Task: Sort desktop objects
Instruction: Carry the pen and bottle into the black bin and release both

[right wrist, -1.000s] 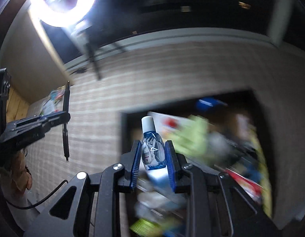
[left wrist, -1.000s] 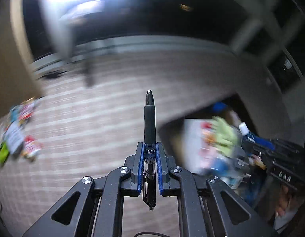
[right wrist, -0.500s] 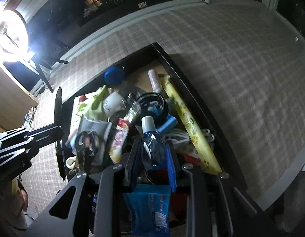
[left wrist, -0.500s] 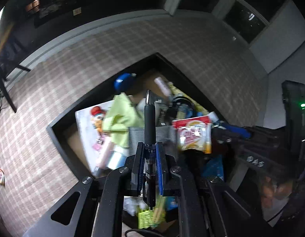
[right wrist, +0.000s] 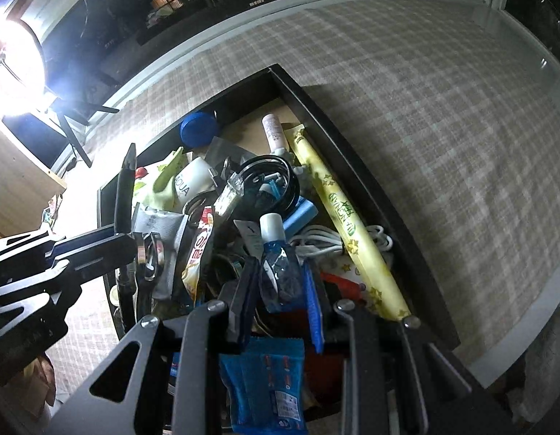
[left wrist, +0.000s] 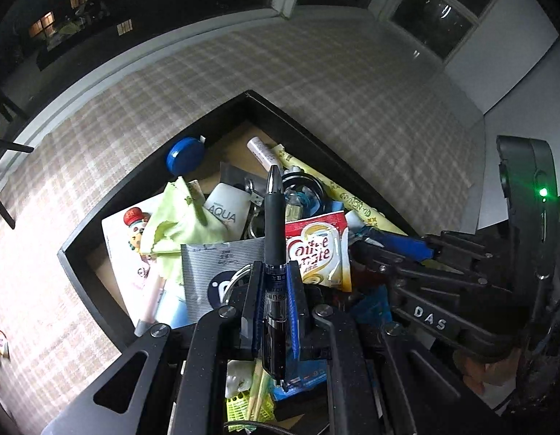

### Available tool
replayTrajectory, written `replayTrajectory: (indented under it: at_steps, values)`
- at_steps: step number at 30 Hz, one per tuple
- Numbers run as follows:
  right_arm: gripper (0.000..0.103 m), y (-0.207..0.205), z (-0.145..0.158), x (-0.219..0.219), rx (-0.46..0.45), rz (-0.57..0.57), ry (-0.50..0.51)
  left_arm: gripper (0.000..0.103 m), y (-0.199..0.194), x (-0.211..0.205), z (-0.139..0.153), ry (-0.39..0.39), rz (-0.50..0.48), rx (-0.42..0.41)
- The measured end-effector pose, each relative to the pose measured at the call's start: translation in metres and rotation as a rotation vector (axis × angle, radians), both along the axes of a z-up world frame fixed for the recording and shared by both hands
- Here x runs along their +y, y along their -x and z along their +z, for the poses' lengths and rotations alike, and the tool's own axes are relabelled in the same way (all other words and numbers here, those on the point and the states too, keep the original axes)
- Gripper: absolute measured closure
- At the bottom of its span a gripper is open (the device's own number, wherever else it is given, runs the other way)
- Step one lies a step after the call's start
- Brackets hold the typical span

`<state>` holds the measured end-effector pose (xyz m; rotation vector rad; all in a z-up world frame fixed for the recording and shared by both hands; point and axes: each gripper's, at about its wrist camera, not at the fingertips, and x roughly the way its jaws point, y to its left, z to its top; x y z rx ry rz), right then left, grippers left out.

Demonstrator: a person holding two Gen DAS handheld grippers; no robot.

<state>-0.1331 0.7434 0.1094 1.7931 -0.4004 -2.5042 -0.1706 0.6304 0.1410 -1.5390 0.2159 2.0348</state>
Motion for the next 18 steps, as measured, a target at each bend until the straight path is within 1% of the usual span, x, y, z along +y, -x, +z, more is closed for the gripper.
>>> replayTrajectory:
  at_steps: [2,4,5,6,12,18]
  values:
    - [0.079,0.0,-0.002,-0.002,-0.005,0.007,0.0,0.092,-0.002,0.003,-0.001,-0.003,-0.014,0.003]
    - [0.078,0.001,-0.001,-0.003,-0.009,0.011,-0.006,0.085,-0.002,0.005,-0.001,-0.004,-0.013,0.009]
    - [0.078,0.0,-0.001,-0.003,-0.008,0.009,-0.01,0.074,-0.002,0.006,0.001,-0.006,-0.016,0.013]
    - [0.078,-0.001,-0.001,-0.003,-0.007,0.004,-0.009,0.066,-0.003,0.006,0.002,-0.007,-0.02,0.024]
    - [0.076,-0.001,0.005,-0.003,0.002,0.004,-0.017,0.064,-0.006,0.004,0.01,0.002,-0.026,0.063]
    - [0.075,0.002,0.019,-0.007,0.021,0.012,-0.031,0.064,-0.005,-0.011,0.016,0.015,-0.004,0.102]
